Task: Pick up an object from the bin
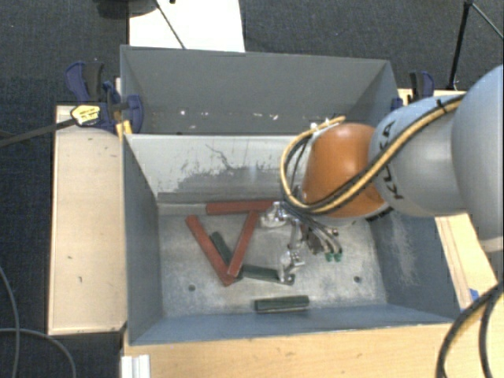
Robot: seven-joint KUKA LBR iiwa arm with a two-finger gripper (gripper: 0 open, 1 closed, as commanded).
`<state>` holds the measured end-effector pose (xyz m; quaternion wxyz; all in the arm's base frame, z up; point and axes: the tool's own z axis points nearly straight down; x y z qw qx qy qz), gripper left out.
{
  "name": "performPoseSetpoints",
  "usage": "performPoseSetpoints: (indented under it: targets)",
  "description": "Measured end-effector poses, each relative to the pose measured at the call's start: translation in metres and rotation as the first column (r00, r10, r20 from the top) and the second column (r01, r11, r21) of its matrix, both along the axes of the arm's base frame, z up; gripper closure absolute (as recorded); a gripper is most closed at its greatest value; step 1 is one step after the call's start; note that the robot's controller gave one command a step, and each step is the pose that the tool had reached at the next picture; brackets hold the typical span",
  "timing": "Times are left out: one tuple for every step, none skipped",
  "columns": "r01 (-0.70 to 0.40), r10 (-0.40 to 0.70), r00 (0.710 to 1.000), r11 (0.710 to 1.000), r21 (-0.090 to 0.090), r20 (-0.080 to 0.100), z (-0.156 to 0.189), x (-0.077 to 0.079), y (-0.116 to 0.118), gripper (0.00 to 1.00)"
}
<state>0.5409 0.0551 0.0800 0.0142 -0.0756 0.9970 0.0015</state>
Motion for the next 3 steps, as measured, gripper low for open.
performPoseSetpoints:
  targets:
    - [-0.034,0.034,0.999,0.999,-0.001,-0.012,-0.006,-0.048,0.057,1.00]
    - [-0.034,0.034,0.999,0.999,-0.001,-0.012,-0.006,-0.048,0.057,1.00]
    - [-0.044,0.044,0.999,0.999,-0.005,-0.024,0.152,-0.046,0.024,1.00]
